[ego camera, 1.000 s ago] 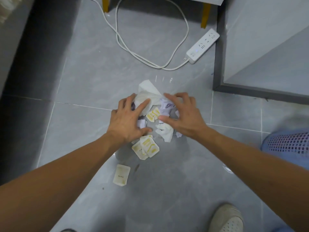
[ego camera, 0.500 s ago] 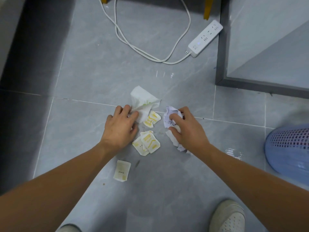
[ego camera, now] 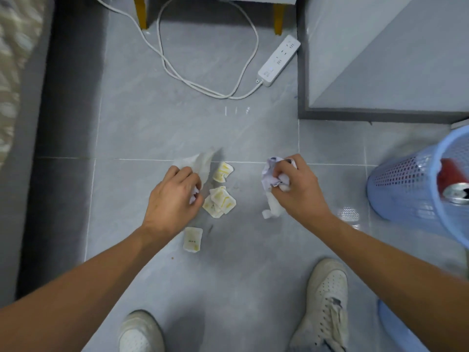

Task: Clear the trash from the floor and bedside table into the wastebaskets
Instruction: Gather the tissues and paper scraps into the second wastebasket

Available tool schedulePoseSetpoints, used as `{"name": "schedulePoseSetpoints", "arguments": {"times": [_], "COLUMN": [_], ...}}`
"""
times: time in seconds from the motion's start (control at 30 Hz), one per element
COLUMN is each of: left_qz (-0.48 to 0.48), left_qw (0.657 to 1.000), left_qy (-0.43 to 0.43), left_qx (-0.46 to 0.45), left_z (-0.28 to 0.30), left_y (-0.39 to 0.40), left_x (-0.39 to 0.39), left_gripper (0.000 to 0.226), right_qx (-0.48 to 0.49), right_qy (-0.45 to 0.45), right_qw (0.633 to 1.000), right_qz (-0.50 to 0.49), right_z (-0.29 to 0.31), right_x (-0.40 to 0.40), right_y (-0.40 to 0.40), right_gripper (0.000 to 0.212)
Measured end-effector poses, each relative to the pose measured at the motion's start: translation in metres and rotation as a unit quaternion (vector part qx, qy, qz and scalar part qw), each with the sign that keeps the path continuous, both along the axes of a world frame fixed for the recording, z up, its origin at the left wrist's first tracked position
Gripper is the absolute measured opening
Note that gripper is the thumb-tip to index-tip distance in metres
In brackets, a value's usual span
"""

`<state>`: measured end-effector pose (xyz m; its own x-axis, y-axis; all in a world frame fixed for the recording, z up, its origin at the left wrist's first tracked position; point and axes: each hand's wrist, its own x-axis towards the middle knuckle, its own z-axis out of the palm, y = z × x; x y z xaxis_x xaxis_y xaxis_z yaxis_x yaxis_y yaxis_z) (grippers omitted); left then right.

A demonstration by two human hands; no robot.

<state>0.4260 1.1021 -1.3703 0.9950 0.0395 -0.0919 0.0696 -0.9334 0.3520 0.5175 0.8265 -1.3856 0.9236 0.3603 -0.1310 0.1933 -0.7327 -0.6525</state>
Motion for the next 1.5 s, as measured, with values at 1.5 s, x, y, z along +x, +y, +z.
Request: {"name": "schedulePoseSetpoints", "arguments": {"times": [1.5], "left_qz": [-0.333], "left_qw": [0.918], "left_qy": [0.164], "left_qx": [-0.143], "left_z": [0.168], "left_y": [-0.491], "left_x": [-0.12], "left_gripper": [0.066], "right_qx": [-0.013], "right_qy": [0.088], "right_qw": [0.935], "right_qz": [-0.343], "right_z": [0.169], "right_x": [-0.237], "right_y": [-0.41], "right_gripper": [0.018]}}
